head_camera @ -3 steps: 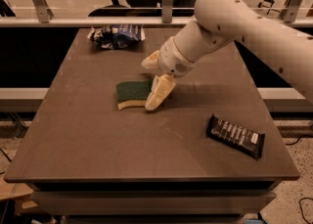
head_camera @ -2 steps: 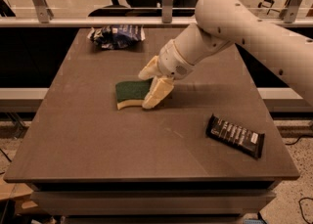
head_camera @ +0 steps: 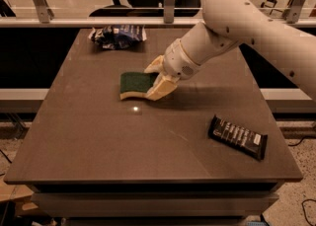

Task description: Pick sponge

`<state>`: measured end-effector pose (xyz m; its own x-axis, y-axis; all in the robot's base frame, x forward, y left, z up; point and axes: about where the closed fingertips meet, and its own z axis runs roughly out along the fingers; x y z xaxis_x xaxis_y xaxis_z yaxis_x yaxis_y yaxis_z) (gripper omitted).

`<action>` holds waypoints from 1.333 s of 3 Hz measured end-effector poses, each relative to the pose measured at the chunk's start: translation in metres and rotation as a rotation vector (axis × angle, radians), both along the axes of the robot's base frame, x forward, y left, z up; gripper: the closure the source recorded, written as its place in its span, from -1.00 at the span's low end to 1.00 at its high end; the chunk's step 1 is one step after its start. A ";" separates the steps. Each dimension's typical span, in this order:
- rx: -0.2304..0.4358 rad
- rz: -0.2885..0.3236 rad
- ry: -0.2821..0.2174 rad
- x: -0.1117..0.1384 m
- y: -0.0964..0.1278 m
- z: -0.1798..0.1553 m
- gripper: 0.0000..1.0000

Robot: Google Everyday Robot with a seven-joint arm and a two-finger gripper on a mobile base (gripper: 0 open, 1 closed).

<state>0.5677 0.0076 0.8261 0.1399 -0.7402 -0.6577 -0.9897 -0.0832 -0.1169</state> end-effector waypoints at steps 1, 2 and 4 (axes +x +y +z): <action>0.018 -0.026 -0.025 0.003 -0.009 0.011 1.00; 0.031 -0.038 -0.046 0.006 -0.016 0.022 1.00; 0.046 -0.055 -0.089 0.013 -0.033 0.054 1.00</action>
Offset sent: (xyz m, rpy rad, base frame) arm 0.0105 -0.0279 0.0378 0.0455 -0.0751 -0.0607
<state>0.5802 -0.0250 0.8806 0.1597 -0.7174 -0.6781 -0.9781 -0.0219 -0.2071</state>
